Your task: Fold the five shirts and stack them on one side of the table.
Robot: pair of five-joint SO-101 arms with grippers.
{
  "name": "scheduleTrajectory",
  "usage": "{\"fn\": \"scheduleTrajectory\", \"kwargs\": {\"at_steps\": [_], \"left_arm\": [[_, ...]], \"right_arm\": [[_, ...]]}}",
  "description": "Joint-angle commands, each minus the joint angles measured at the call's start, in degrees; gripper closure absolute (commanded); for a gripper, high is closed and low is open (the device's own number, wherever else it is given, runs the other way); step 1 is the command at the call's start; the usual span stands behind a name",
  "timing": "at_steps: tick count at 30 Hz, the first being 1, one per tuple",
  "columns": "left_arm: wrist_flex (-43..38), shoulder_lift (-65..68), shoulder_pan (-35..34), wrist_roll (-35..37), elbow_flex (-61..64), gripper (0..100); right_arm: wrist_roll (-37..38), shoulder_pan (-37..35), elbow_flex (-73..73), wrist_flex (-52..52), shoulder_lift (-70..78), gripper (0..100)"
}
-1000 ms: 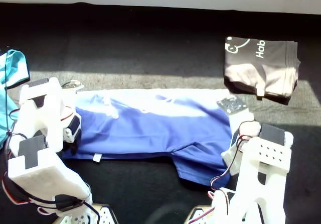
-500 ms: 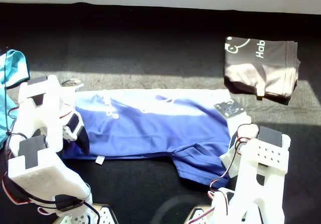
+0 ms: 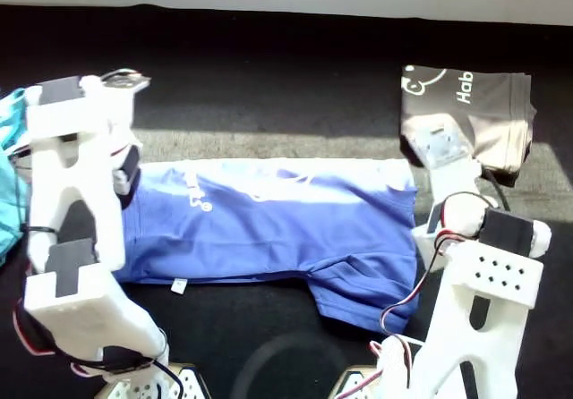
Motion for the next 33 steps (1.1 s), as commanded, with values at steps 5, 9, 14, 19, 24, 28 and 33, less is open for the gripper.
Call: {"fn": "scheduleTrajectory", "kwargs": {"at_steps": [5,9,14,19,24,28,33], "left_arm": [[-8.6,5.6,7.3,7.9,-2.6,99],[-11.8,15.1,8.0,11.9,-5.4,99],[-11.3,25.8,6.3,14.4,-16.6,99],[-7.5,35.3,2.2,14.2,-30.6,99],[-1.8,46.4,-0.5,14.1,-48.6,99],[-0.3,54.1,-1.2,14.1,-62.7,99],[0.6,58.6,-1.2,14.2,-73.8,99]], "right_arm": [[-10.5,-12.8,-3.7,-13.1,12.9,99.1],[-15.1,-14.5,-4.8,-21.8,25.3,99.1],[-15.7,-14.5,-10.4,-24.0,40.7,99.1],[-15.6,-14.5,-20.4,-25.2,55.7,99.1],[-15.9,-14.5,-33.3,-26.1,68.4,99.1],[-15.9,-14.5,-43.9,-26.1,75.9,99.1],[-15.9,-14.6,-52.7,-22.5,80.0,99.1]]}}
